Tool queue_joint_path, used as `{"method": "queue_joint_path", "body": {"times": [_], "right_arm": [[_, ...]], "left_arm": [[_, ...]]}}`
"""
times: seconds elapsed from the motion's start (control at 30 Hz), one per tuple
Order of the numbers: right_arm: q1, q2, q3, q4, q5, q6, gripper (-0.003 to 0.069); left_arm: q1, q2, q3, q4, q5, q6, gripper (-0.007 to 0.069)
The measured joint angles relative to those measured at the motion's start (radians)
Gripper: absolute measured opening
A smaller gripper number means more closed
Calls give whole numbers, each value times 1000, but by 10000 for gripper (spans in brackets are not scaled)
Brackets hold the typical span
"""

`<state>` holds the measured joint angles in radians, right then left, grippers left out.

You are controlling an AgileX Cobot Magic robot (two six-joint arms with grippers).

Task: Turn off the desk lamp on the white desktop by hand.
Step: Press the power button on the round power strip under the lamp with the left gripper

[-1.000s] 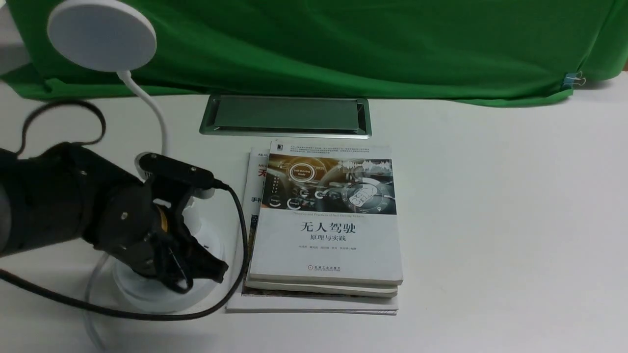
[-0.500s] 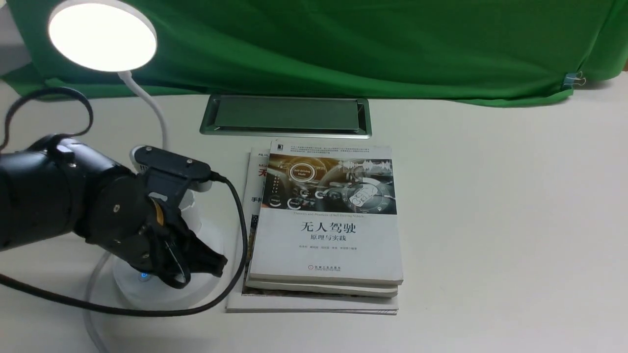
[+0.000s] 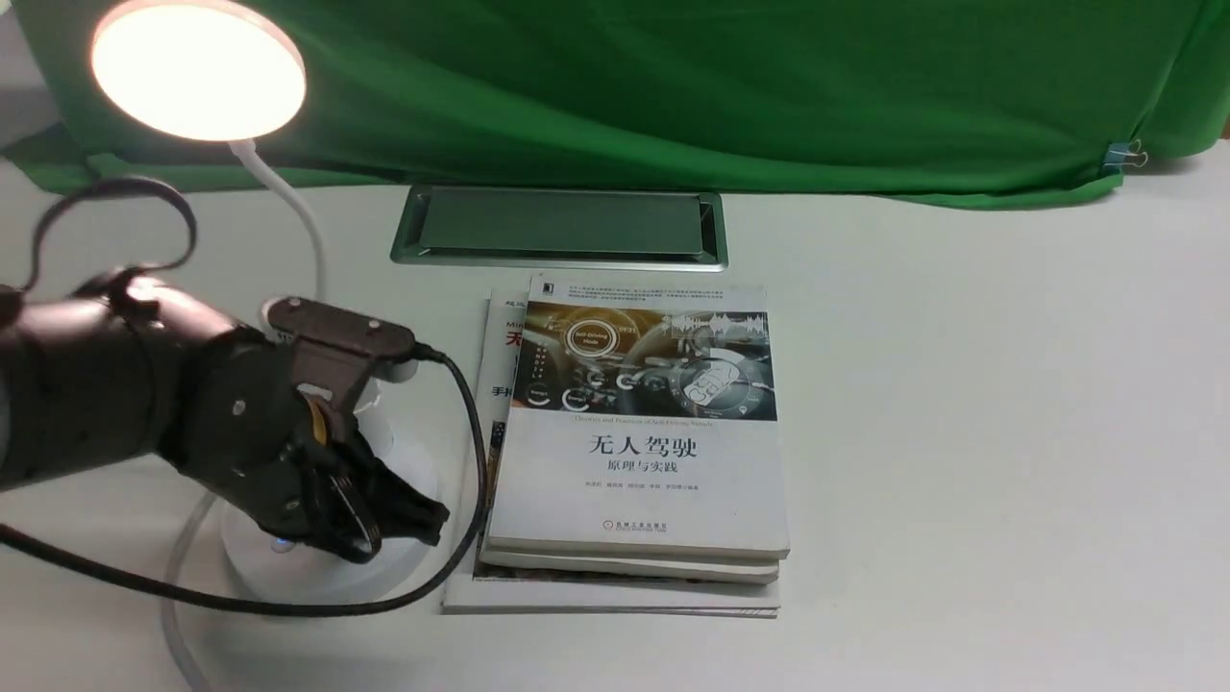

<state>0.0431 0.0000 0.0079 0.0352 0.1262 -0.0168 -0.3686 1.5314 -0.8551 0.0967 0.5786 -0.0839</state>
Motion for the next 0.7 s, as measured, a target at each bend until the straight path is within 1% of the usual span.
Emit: {"method": "queue_joint_path", "body": {"times": [0.13,0.23,0.33,0.43,0.53,0.7], "right_arm": [[0,0,0,0,0,0,35],[0,0,0,0,0,0,35],[0,0,0,0,0,0,35],[0,0,0,0,0,0,35],[0,0,0,0,0,0,35],[0,0,0,0,0,0,35]], "left_arm": [[0,-147,-9,-6,31,-11,19],[0,-293,31,-30,48,-10,19],[0,-462,144,-58,-3,-11,19],[0,-523,208,-63,-62,-15,19],[0,-501,228,-63,-87,-22,19],[0,-300,174,-62,-76,-22,19]]}}
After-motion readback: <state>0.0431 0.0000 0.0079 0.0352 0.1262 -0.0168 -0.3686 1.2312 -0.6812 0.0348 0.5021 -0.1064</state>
